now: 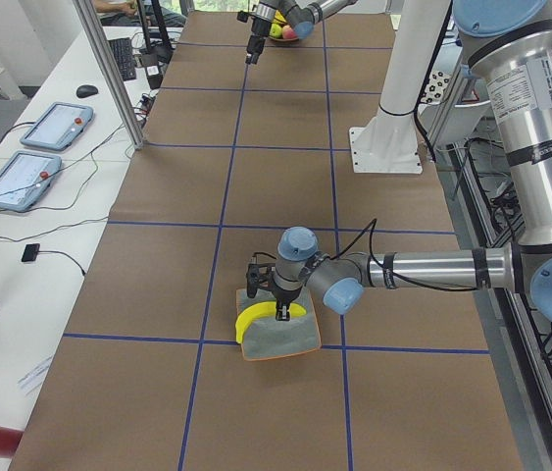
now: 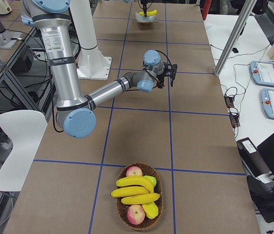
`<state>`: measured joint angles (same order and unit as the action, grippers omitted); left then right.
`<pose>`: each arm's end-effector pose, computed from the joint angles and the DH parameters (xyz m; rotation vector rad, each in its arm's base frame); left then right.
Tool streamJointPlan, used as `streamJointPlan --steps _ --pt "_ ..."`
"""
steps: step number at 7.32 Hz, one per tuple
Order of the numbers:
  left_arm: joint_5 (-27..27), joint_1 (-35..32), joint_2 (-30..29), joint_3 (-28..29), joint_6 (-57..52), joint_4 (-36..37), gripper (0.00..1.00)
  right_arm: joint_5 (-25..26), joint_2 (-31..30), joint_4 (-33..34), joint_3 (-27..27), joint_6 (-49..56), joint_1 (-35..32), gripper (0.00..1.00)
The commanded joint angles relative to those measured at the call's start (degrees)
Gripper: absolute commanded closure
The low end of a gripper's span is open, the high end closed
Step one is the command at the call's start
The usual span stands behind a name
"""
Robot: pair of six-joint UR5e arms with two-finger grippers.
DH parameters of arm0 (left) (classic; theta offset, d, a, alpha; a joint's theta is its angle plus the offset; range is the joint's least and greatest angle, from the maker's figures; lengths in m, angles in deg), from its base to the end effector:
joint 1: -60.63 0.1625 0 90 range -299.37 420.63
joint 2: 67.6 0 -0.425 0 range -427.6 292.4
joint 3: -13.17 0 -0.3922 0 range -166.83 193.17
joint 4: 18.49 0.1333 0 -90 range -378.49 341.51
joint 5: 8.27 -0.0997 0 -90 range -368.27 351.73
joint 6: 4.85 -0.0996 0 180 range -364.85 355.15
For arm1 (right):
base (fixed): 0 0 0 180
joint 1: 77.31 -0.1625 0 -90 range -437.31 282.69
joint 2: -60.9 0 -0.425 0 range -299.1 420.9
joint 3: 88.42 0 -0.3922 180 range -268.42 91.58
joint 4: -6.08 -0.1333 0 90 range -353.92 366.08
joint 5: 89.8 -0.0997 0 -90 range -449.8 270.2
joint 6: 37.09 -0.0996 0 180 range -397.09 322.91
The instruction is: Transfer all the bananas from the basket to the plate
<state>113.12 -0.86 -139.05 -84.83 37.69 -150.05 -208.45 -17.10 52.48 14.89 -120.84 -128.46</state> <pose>0.1096 -0.3724 0.6587 0.1188 0.7409 -0.0851 -0.2849 -0.4900 0.3490 0.1813 -1.2453 0.3781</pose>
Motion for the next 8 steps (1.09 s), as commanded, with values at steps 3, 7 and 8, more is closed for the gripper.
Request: streamJointPlan --steps 3,7,8 --pt "0.17 0.05 -0.27 2.02 -1.15 -0.27 0.14 -0.35 -0.05 0.00 0.31 0.00 -0.10 0.00" --pt "10.17 -3.00 -2.54 -0.08 -1.24 -0.36 0.08 -5.51 -3.02 0.00 0.74 1.83 -6.74 0.00" --pt "10.18 -3.29 -3.77 -1.31 -1.24 -0.10 0.02 -7.54 -7.65 0.00 0.92 8.28 -10.26 0.00"
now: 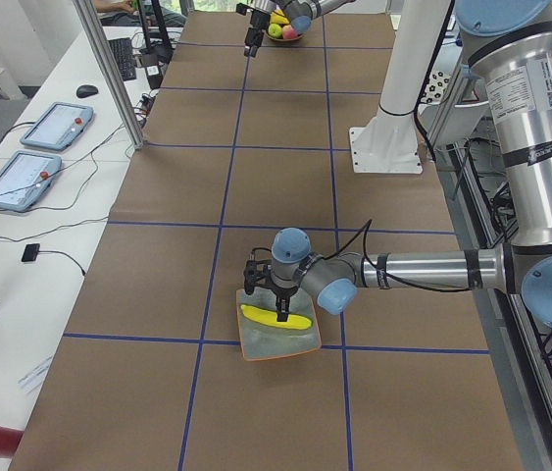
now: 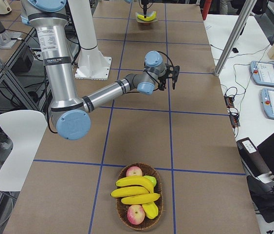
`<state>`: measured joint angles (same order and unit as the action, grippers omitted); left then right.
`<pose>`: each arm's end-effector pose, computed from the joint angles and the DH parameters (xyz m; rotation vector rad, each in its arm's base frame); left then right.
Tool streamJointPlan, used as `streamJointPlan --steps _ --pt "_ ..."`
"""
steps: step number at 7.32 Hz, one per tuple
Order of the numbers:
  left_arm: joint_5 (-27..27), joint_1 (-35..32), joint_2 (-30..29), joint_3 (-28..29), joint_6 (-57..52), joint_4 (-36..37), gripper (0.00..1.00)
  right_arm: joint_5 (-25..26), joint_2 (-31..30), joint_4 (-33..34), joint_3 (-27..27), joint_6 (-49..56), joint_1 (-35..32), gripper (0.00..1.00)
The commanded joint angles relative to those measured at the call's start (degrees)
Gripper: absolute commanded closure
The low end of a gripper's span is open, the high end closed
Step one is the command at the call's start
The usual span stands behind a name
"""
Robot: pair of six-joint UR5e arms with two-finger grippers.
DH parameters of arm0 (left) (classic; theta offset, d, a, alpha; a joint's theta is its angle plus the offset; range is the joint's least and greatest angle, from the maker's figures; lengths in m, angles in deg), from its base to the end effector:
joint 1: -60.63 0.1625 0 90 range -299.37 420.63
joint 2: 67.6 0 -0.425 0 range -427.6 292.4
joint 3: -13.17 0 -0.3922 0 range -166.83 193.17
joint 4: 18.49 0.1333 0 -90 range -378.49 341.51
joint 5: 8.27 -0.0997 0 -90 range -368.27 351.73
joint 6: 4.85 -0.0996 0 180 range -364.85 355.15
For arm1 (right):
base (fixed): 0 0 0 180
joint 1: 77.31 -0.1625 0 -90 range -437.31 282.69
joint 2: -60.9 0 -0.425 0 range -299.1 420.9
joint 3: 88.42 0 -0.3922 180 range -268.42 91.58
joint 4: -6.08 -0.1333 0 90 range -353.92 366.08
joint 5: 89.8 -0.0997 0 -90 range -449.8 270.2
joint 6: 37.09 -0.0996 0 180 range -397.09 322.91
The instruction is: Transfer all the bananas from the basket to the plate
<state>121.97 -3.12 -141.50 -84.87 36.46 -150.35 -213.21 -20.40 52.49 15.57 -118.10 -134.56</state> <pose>0.1131 -0.3853 0.6335 0.0907 0.8791 -0.0384 -0.2274 -0.4986 0.3735 0.1815 -1.2245 0.3962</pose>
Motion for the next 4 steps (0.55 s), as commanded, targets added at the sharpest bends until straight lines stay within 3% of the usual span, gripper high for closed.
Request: streamJointPlan --steps 1,2,4 --pt "1.24 -0.94 -2.90 -1.28 0.00 0.38 0.01 -3.50 -10.48 0.00 0.24 15.18 -7.76 0.00" --pt "1.07 -1.03 -4.05 -0.93 0.08 0.38 0.01 -3.85 -17.42 0.09 -0.02 27.72 -11.80 0.00" --pt "1.16 -0.94 -4.67 -1.02 0.52 0.38 0.01 -4.03 -25.45 1.40 -2.73 38.80 -17.44 0.00"
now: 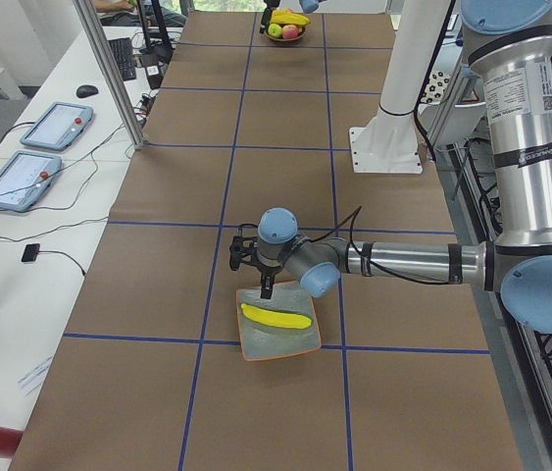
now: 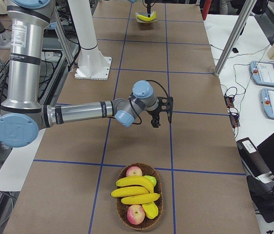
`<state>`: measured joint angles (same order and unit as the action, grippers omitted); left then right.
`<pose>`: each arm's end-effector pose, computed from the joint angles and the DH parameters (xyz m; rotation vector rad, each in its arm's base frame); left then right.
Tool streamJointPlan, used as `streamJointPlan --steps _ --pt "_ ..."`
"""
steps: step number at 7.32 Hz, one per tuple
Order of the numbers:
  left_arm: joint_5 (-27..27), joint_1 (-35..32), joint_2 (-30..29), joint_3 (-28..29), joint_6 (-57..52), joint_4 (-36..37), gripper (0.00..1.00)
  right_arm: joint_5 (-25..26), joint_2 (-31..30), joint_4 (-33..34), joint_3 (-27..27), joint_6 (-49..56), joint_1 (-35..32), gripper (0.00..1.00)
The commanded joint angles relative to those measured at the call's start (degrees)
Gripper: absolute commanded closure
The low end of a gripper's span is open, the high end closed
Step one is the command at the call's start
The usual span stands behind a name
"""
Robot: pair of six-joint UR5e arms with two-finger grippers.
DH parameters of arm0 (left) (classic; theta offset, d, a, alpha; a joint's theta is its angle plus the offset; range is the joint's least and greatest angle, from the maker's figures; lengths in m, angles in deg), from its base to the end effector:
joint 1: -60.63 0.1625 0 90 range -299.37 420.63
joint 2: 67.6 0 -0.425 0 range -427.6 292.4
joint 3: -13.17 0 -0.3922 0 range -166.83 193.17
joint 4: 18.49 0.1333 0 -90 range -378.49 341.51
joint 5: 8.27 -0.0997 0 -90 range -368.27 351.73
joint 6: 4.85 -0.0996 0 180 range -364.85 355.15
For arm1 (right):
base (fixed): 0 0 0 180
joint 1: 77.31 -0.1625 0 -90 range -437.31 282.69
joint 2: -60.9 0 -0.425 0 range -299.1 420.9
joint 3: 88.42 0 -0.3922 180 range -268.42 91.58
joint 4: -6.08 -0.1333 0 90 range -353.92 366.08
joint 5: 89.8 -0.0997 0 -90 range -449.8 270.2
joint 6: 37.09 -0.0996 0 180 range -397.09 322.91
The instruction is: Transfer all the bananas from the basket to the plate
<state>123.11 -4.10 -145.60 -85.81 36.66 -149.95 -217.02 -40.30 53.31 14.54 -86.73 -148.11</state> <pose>0.1216 -0.4157 0.5954 0.1527 0.9301 -0.0200 -0.0744 -0.4359 0.5540 0.2696 -0.9314 0.2369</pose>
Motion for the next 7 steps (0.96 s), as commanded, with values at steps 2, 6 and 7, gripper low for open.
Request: streamJointPlan --steps 2,6,7 --pt "-0.07 0.03 -1.36 0.01 0.93 0.07 0.01 -0.23 -8.83 1.63 -6.53 19.87 -9.94 0.00" --pt "-0.07 -0.05 -1.71 0.01 1.02 -0.02 0.01 13.95 -5.87 19.77 -6.03 27.93 -9.81 0.04" --pt "-0.24 0.03 -1.71 -0.34 2.50 -0.11 0.01 16.53 -4.11 24.44 -5.15 28.55 -7.89 0.07"
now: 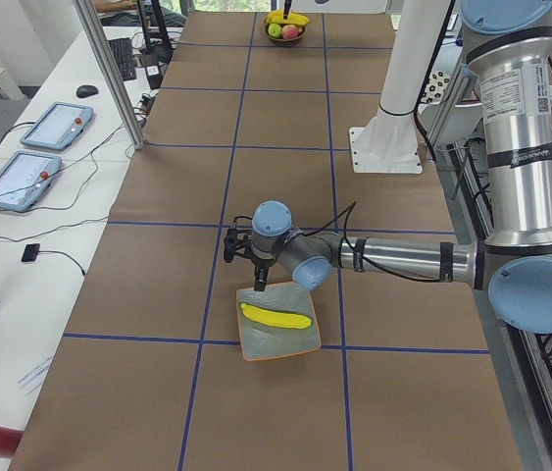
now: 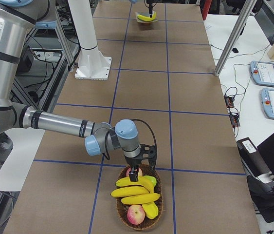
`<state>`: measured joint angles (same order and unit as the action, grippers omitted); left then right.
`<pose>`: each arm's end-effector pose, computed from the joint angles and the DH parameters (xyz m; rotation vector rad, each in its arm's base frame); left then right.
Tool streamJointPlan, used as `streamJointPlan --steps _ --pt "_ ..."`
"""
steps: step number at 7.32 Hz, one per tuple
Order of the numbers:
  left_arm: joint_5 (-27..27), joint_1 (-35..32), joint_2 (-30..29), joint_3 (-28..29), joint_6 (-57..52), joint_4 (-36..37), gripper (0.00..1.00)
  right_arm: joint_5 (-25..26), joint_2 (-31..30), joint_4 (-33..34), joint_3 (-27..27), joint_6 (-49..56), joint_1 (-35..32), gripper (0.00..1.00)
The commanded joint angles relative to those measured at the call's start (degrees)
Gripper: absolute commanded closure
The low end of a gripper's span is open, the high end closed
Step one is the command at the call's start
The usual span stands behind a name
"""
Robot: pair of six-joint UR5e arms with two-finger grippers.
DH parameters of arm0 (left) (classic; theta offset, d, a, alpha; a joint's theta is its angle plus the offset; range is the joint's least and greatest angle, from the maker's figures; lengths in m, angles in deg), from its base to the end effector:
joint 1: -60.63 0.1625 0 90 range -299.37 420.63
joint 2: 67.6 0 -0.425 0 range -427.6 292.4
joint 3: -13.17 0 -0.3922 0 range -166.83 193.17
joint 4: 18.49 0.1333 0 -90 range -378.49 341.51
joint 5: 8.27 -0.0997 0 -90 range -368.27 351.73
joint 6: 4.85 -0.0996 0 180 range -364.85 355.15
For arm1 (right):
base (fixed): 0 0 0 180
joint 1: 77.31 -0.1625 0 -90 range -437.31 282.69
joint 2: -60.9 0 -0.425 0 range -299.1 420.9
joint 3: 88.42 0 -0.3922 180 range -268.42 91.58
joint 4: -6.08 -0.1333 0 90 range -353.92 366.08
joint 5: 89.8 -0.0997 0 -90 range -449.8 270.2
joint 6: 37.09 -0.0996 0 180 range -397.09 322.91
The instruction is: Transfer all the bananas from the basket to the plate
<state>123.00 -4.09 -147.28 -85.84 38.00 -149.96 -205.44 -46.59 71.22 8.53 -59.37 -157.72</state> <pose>0.1270 -0.4271 0.5825 0.1679 0.9441 -0.0305 0.0262 -0.3864 0.7019 0.1142 -0.4960 0.1608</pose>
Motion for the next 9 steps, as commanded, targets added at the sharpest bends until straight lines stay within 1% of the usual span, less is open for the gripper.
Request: streamJointPlan --steps 1,2,3,4,5,6,9 --pt "-0.22 -0.06 -0.21 -0.57 2.39 -0.19 0.01 4.89 4.81 10.75 0.86 2.93 1.83 0.08" --pt "-0.31 0.02 -0.30 -0.48 2.41 -0.19 0.01 4.55 8.31 15.49 0.52 2.86 1.92 0.08" --pt "-0.31 0.03 -0.39 -0.57 2.41 -0.19 0.01 4.98 10.44 17.02 -1.58 2.68 2.36 0.09" --pt "-0.23 0.03 -0.39 -0.57 2.41 -0.19 0.01 5.07 11.76 16.86 -4.82 2.68 3.41 0.09" --pt "-0.23 0.03 -0.65 -0.57 2.41 -0.19 0.01 6.29 12.47 17.21 -5.89 2.34 6.46 0.09" --pt "-0.23 -0.06 -0.74 -0.66 2.41 -0.10 0.01 5.78 12.22 17.04 -6.51 2.33 6.49 0.10" --pt "-0.23 -0.06 -0.74 -0.74 2.49 -0.10 0.01 6.47 11.43 17.30 -6.87 4.08 6.40 0.15"
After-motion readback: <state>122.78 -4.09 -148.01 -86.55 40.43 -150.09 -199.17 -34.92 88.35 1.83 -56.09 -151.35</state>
